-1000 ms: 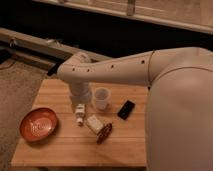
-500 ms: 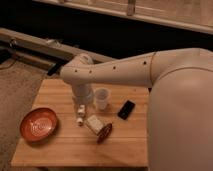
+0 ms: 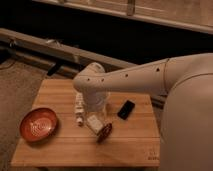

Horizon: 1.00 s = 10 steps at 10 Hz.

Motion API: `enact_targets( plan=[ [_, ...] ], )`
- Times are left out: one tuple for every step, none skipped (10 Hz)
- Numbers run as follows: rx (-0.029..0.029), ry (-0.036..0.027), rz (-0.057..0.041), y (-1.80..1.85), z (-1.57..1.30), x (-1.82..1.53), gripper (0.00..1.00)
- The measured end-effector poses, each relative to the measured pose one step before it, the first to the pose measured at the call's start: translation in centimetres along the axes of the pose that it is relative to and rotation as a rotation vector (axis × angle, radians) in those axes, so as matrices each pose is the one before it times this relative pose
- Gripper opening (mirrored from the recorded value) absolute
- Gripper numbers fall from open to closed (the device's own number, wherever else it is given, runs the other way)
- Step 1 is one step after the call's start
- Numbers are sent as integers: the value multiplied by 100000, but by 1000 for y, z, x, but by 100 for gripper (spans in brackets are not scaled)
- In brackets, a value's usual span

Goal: Place the pepper in the ceramic cup

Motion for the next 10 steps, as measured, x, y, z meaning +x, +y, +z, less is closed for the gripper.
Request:
enact_targets(
  plan=[
    [-190, 728, 669, -231, 539, 275, 65],
    [-143, 1178, 968, -407, 1001, 353, 65],
    [-218, 1699, 1133, -456, 1360, 350, 65],
    [-276, 1067, 894, -356, 819, 151, 65],
    [-105, 1185, 900, -439, 736, 179, 65],
    [-534, 1022, 1083, -360, 654, 96, 65],
    [-408, 947, 750, -255, 622, 95, 65],
    [-438, 876, 639, -204, 592, 95, 65],
    [-644, 567, 930, -270, 392, -32, 65],
    [-521, 995, 1532, -620, 611, -96, 65]
  ],
)
